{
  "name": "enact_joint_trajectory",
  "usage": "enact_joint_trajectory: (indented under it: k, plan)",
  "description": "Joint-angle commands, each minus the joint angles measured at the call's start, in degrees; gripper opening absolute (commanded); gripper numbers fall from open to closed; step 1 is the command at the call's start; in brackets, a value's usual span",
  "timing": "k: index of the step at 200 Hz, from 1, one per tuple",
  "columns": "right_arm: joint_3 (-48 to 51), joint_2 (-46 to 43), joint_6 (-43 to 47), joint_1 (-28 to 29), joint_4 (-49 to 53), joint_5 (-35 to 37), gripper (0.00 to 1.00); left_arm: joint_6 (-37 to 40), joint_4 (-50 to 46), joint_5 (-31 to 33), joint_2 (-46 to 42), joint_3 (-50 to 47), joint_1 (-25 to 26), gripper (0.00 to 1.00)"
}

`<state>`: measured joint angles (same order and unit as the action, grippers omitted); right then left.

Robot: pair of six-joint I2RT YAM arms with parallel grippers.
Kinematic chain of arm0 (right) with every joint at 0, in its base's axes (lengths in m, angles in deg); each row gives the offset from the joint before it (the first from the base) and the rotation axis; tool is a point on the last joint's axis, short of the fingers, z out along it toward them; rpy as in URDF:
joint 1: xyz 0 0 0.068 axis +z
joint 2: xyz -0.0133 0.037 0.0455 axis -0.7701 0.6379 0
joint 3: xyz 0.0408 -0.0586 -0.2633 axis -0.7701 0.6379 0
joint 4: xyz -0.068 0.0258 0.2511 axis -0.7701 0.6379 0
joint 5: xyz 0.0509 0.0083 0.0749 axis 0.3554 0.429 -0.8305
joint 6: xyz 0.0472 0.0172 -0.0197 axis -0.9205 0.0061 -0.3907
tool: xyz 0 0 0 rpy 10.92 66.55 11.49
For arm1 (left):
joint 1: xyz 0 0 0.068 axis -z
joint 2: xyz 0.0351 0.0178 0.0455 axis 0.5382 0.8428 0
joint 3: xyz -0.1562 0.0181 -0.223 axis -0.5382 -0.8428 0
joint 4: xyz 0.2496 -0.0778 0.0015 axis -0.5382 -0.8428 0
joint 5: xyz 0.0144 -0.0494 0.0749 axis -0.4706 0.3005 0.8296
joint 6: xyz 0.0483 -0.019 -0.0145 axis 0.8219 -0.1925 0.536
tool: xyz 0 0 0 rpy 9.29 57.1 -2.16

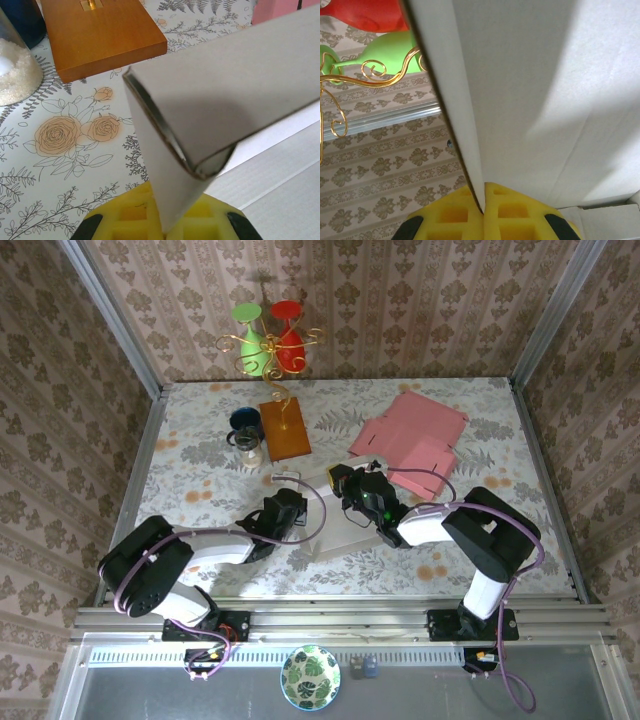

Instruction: Fold the paper box

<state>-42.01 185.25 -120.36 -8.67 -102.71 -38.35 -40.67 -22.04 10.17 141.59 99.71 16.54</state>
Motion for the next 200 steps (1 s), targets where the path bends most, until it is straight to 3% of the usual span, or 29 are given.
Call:
enact_joint_trajectory:
  k: [1,21,42,113,163,200]
  plan:
    - [-0.54,0.21,-1.38,2.55,10.06,-3.69,0.00,0.70,3.85,-2.93,1.18,1.92,1.04,0.00]
    - [-1.10,-0.48,-1.78,2.54,11.50,-3.17,0.00,1.01,4.69,-3.27,1.53,1.56,1.02,0.00]
    - [-1.67,-1.03,-1.94,2.53,12.78,-2.90,0.00,1.26,6.53,-4.55,1.73,0.75,0.33,0.10]
    - [-2.17,-1.65,-2.30,2.51,16.54,-3.57,0.00,5.02,12.66,-15.84,2.01,-1.17,-5.19,0.23]
    - [-2.41,-2.25,-2.38,2.38,19.56,-3.00,0.00,8.06,11.04,-17.08,0.13,-1.51,-5.60,0.19]
    - [-2.60,-2.47,-2.54,2.32,20.80,-2.99,0.00,10.19,10.20,-18.09,-0.51,-1.18,-5.61,0.00]
